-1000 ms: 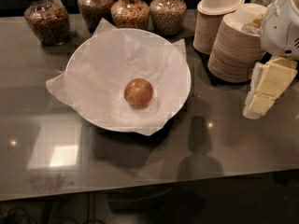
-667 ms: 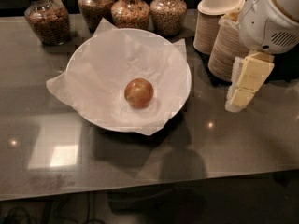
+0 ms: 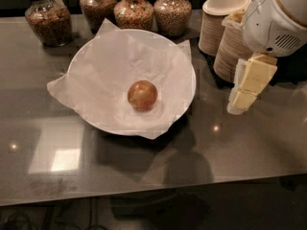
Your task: Pick apple from white bowl
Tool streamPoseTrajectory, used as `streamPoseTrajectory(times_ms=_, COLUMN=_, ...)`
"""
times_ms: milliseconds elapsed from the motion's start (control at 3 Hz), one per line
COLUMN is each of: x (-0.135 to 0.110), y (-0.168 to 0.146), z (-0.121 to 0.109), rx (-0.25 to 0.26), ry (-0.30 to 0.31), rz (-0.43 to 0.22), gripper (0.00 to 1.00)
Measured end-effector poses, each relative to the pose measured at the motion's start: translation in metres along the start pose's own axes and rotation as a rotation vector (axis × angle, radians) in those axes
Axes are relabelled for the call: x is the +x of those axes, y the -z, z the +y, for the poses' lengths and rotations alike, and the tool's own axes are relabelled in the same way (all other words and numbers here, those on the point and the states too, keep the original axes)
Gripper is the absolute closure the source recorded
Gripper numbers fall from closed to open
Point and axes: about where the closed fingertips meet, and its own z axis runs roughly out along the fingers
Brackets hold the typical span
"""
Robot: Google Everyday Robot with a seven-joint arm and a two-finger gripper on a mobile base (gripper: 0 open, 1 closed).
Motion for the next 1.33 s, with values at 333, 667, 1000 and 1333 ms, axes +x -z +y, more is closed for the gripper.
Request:
streamPoseTrajectory(times_ms=333, x=-0.028, y=-0.034, z=-0.008, rx=-0.016, ry=0.026, rz=-0.096, gripper=0.00)
streamPoseTrajectory(times_ms=667, x=-0.059, y=-0.066, z=-0.016, rx=-0.053, ry=0.072, rz=-0.189, gripper=0.00)
streamPoseTrajectory(times_ms=1000, x=-0.079, y=-0.085, z=-0.017, rx=-0.084, ry=0.105, rz=-0.246, gripper=0.10)
streamPoseTrajectory(times_ms=1333, x=-0.090, y=-0.095, z=-0.018, rx=-0.101, ry=0.119, rz=-0.279, gripper=0.15)
